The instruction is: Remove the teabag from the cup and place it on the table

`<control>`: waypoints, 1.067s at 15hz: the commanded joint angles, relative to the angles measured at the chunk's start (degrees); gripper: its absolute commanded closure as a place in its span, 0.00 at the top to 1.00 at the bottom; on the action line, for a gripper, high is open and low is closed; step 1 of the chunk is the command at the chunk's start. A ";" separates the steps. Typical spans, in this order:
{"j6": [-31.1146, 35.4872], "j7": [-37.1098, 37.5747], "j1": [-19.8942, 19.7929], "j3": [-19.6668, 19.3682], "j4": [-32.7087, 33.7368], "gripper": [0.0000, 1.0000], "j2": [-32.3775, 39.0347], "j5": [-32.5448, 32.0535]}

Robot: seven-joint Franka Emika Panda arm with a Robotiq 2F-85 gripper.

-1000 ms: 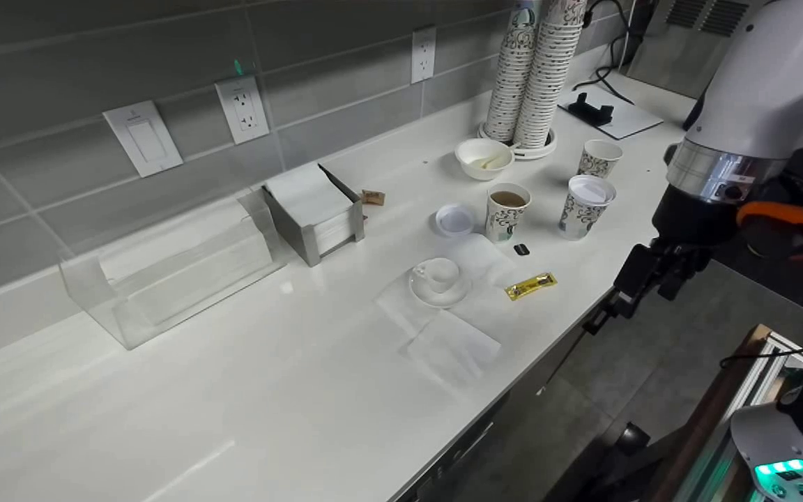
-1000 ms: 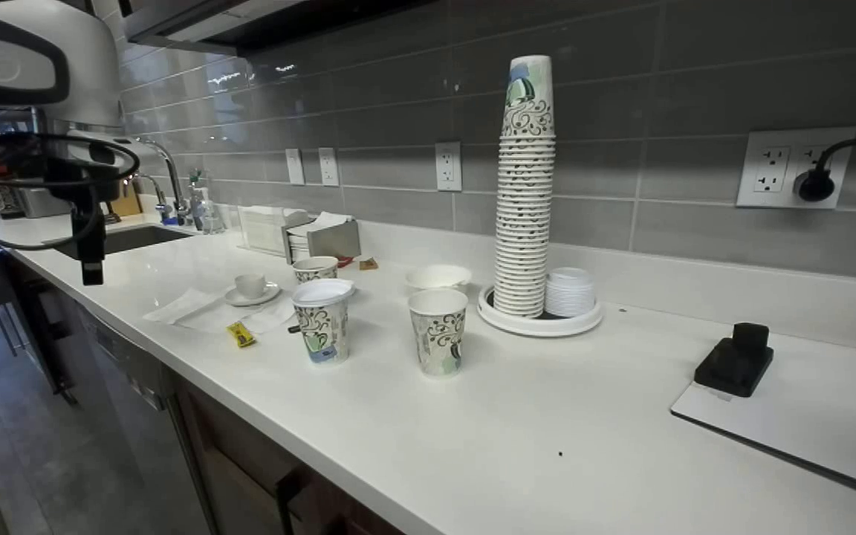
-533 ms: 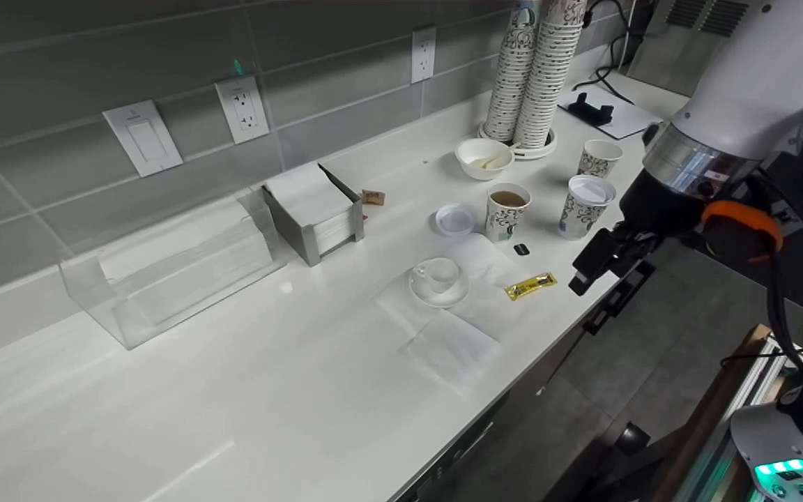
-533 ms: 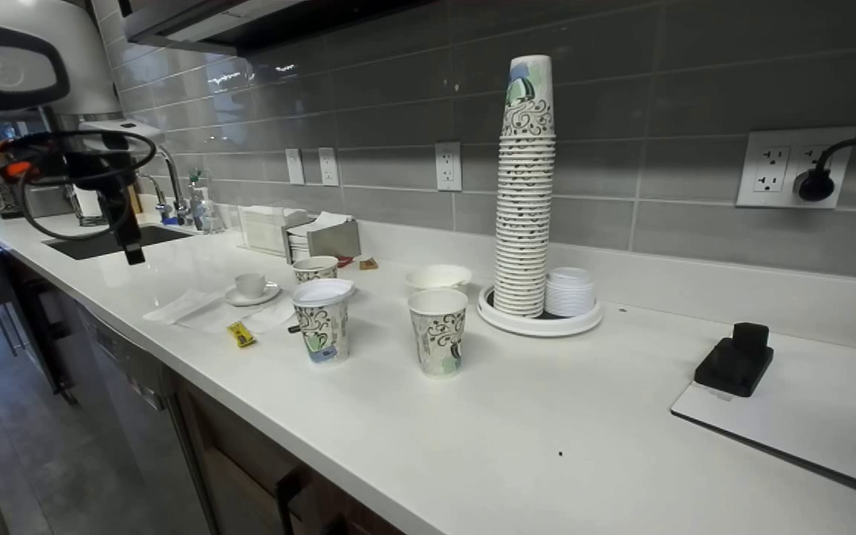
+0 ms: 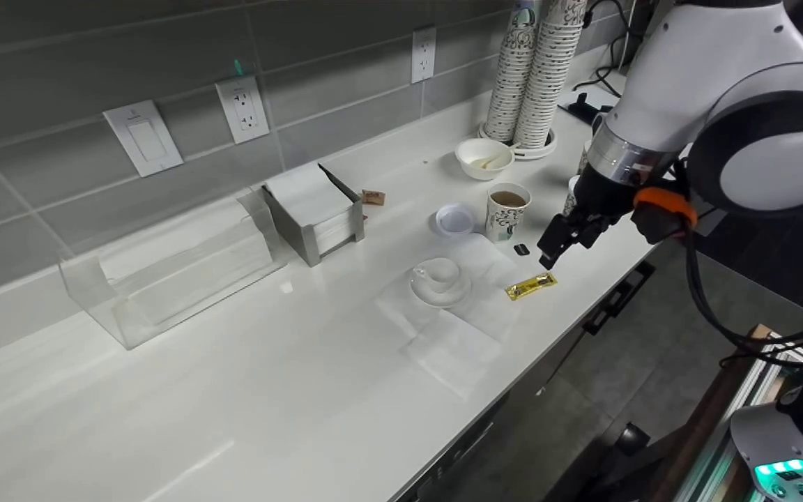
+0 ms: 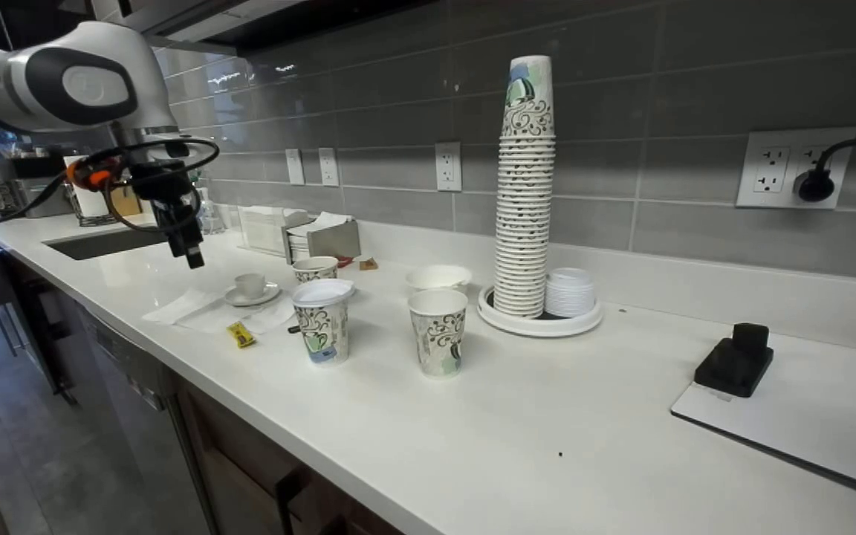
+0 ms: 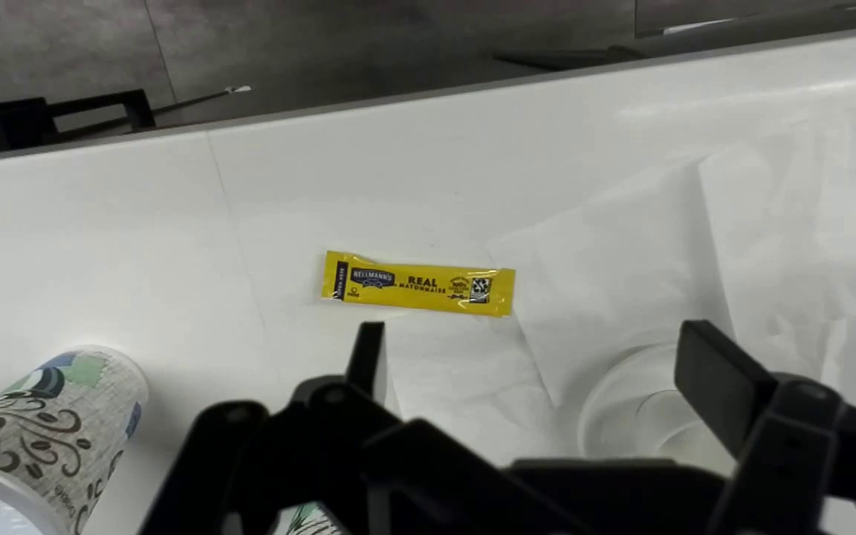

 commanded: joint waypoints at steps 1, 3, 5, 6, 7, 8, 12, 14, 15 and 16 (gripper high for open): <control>-0.07 0.42 1.16 -1.16 0.30 1.00 0.41 -0.60; -0.07 0.42 1.18 -1.14 0.40 1.00 0.46 -0.60; -0.07 0.42 1.18 -1.13 0.41 1.00 0.46 -0.61; 0.24 -0.50 0.86 -1.59 0.33 1.00 0.90 -1.19; -0.01 -2.16 0.84 -2.47 0.00 1.00 0.92 -1.10; -0.03 -3.32 0.80 -3.08 -0.43 1.00 0.88 -1.12; -0.55 -7.09 0.50 -6.44 -2.31 1.00 1.35 0.17; 0.84 -5.99 -0.32 -7.00 -3.23 1.00 2.38 -0.78; 2.29 -6.35 -0.26 -7.44 -3.41 1.00 3.59 -0.38; 4.04 -6.10 -0.32 -7.63 -3.30 1.00 5.15 -0.27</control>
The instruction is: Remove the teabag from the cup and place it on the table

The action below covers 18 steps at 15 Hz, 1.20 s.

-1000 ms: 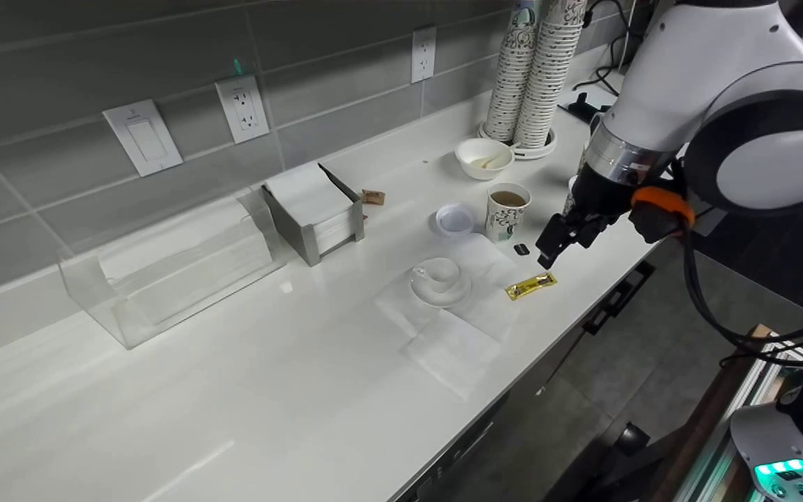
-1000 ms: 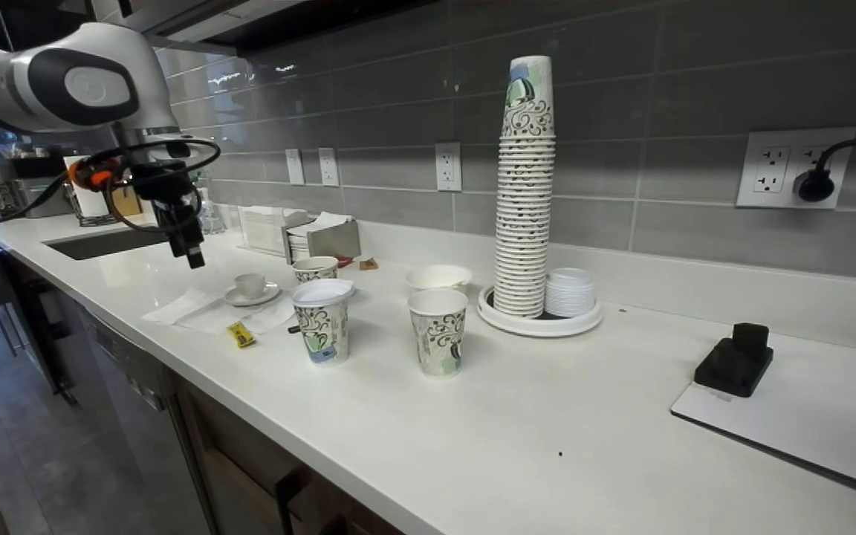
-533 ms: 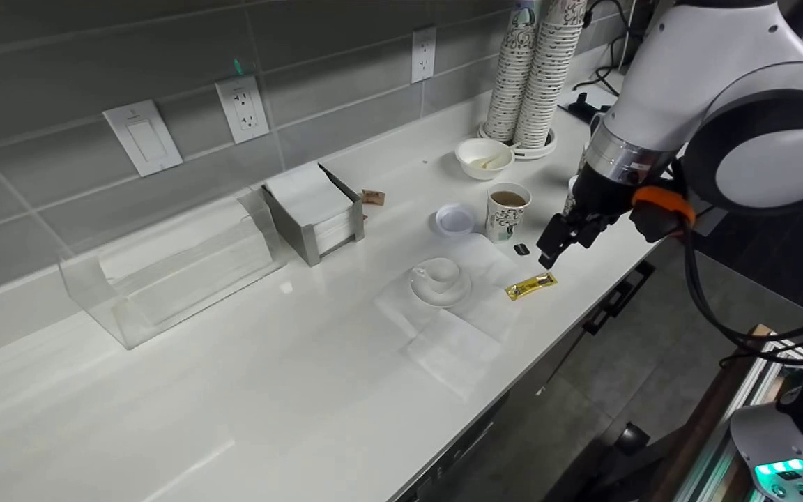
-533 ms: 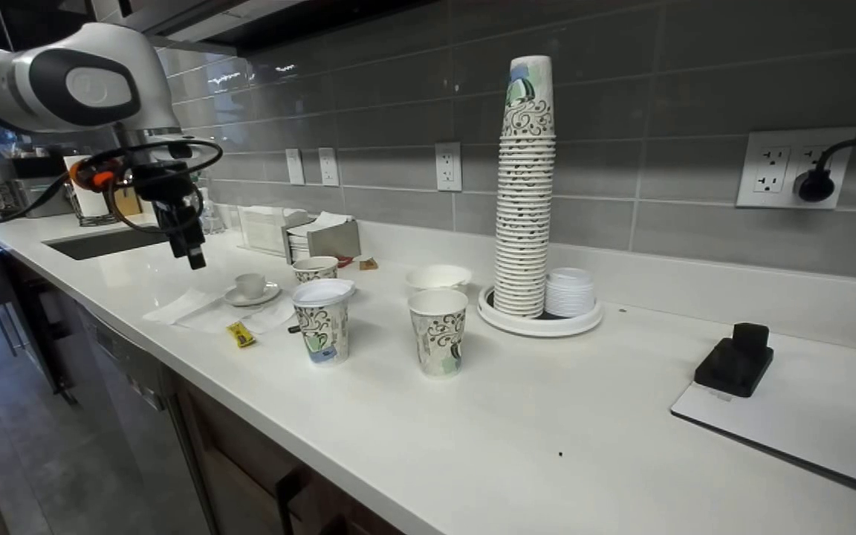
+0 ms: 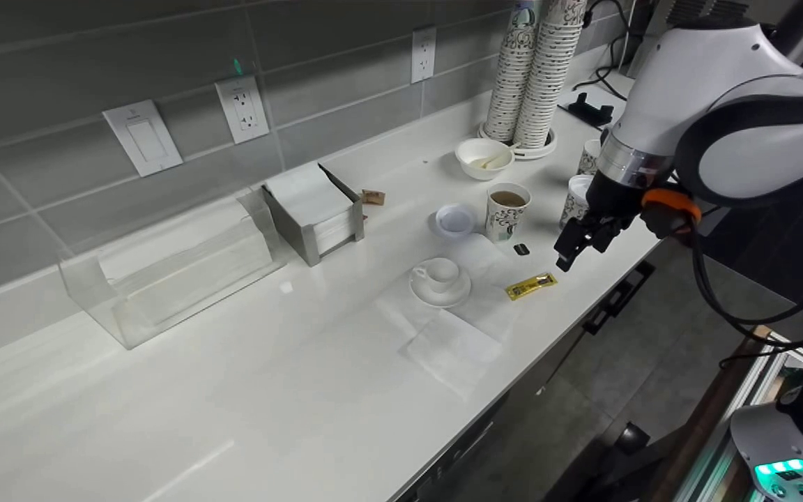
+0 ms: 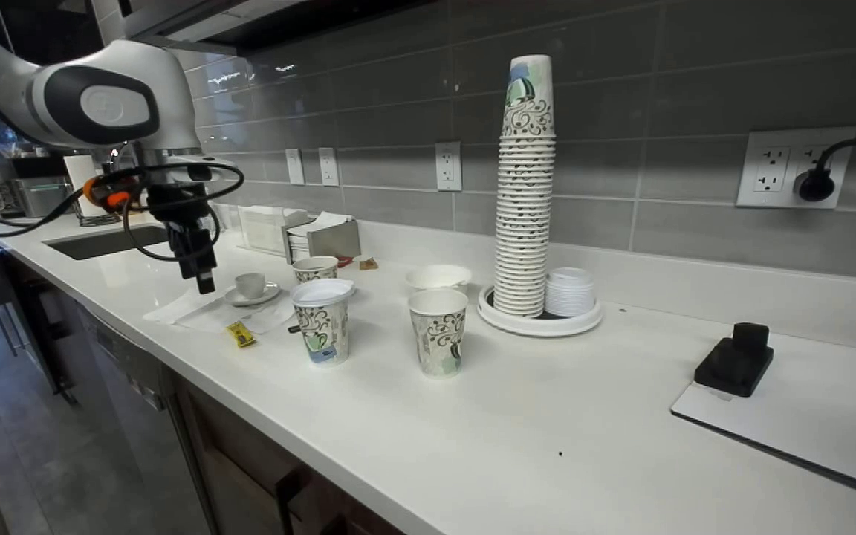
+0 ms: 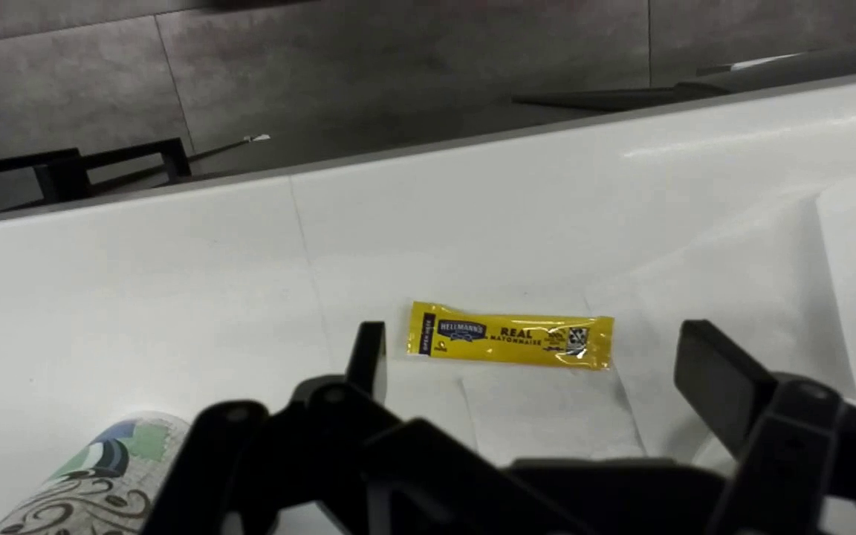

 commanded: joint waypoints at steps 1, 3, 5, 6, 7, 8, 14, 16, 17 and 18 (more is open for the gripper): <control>5.32 0.77 -0.52 -0.58 -0.06 1.00 4.76 -0.94; 8.58 2.18 -0.83 -0.22 0.56 1.00 7.81 -2.15; 9.26 6.48 -2.21 0.10 2.04 1.00 11.07 -5.20; 8.19 2.73 -0.26 -1.02 -0.10 1.00 7.25 -2.15; 8.61 3.96 -0.60 -1.05 0.30 1.00 8.65 -3.09; 8.84 4.42 -0.82 -1.13 0.65 1.00 9.67 -3.45; 18.47 -2.79 0.41 -2.63 0.48 1.00 13.81 1.45; 20.97 -5.57 0.51 -3.17 0.53 1.00 15.32 2.44; 22.45 -6.18 0.31 -3.37 0.60 1.00 16.18 2.67; 23.86 -6.99 0.20 -3.62 0.75 1.00 17.04 3.02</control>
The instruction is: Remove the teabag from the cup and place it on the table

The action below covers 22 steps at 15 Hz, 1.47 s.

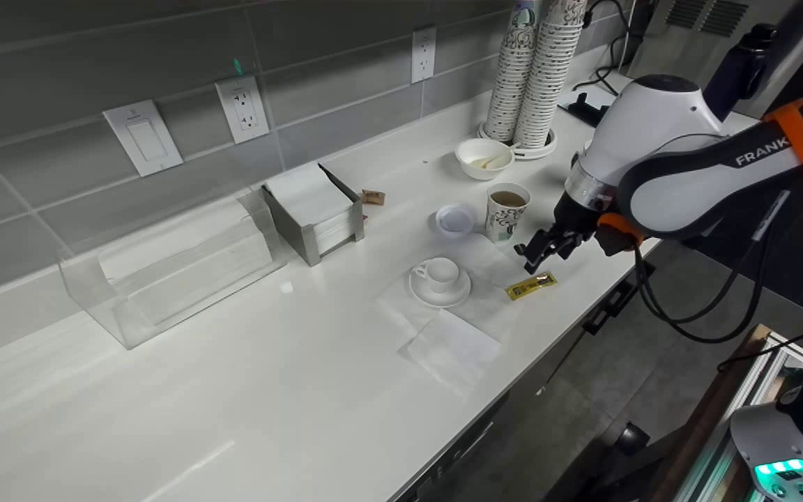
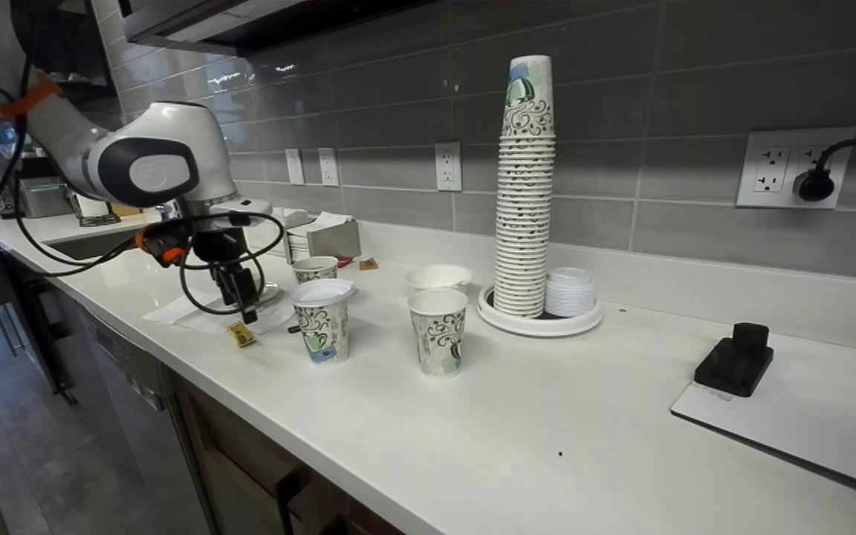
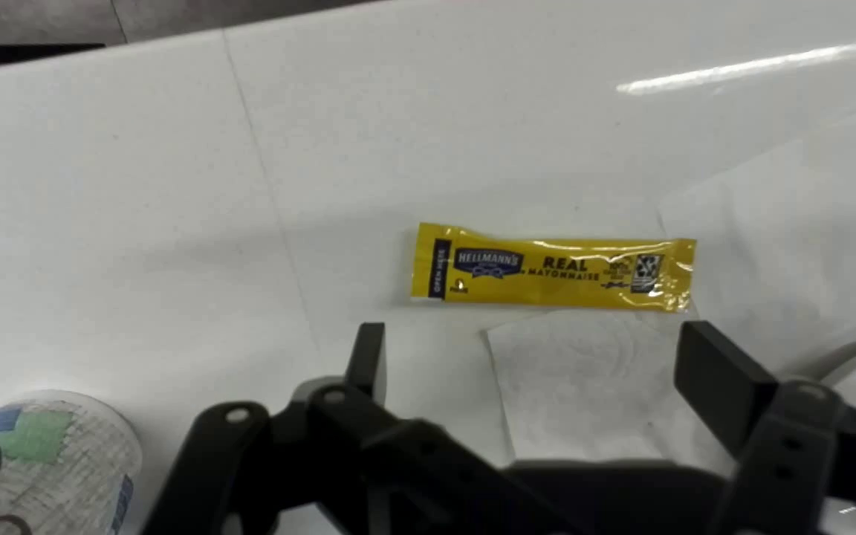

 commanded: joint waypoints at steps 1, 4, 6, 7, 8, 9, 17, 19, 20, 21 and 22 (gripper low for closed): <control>5.89 -3.64 0.60 -1.63 0.48 1.00 3.51 2.32; 10.11 -1.92 0.16 -2.04 0.86 1.00 5.84 0.57; 12.96 -0.41 0.03 -2.27 0.89 1.00 7.34 -0.77; 14.01 -0.13 0.05 -2.40 0.99 1.00 7.95 -0.88; 15.41 0.36 0.03 -2.59 1.12 1.00 8.78 -1.20; 16.61 1.05 -0.03 -2.92 1.10 1.00 9.35 -1.98; 21.84 8.43 0.57 -7.93 0.97 0.95 11.18 -11.92; 22.91 10.80 1.16 -8.97 0.89 0.91 11.39 -14.89; 23.44 12.46 1.49 -9.57 0.86 0.87 11.43 -16.78; 23.66 13.87 1.74 -10.14 0.89 0.89 11.40 -18.68; 23.62 15.32 2.06 -10.73 0.93 0.87 11.32 -20.67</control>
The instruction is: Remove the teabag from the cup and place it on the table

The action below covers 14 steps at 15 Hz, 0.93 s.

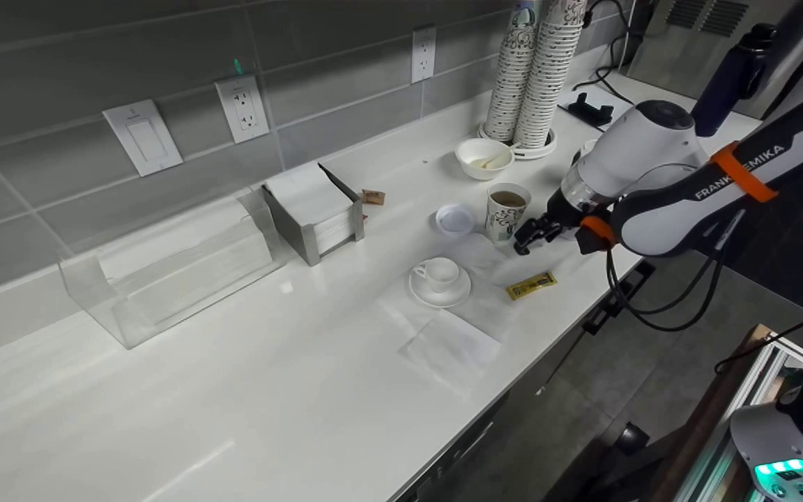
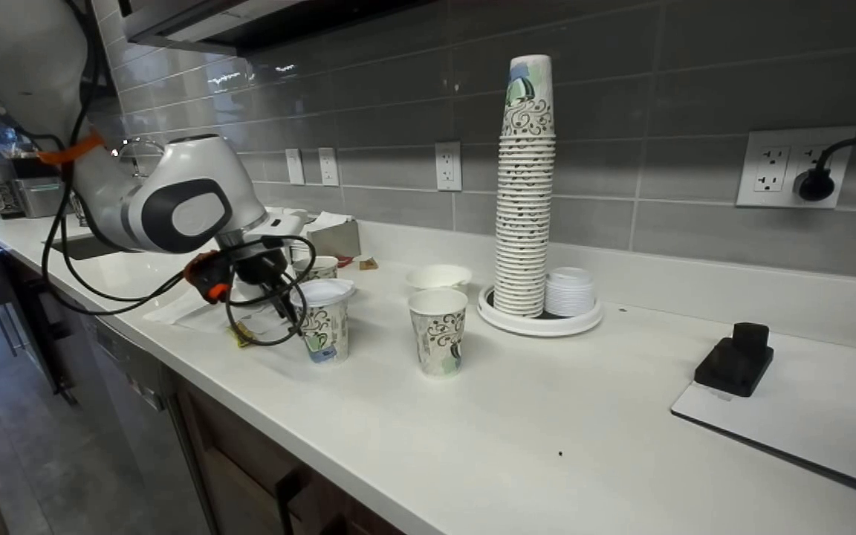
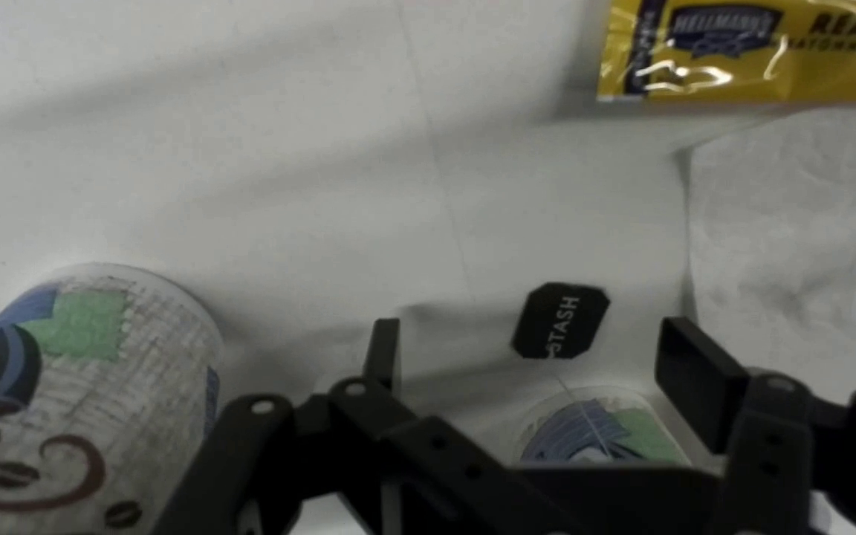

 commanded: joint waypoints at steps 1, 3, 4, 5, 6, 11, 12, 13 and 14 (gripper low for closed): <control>1.63 6.34 1.93 -2.60 0.61 0.88 0.91 -7.05; 1.46 9.36 2.71 -3.82 0.43 0.88 0.41 -11.01; 1.11 10.37 3.03 -4.07 0.26 0.89 0.07 -12.50; 1.09 11.40 3.35 -4.26 0.01 0.88 -0.28 -13.87; 1.10 12.25 3.60 -4.24 -0.18 0.88 -0.57 -14.83; 0.48 18.13 4.75 -5.23 0.08 0.85 -1.45 -21.33; 0.20 19.38 4.87 -5.45 0.28 0.85 -1.45 -22.84; 0.13 20.57 5.01 -5.59 0.35 0.82 -1.37 -24.13; -0.02 21.83 5.20 -5.82 0.50 0.83 -1.30 -25.57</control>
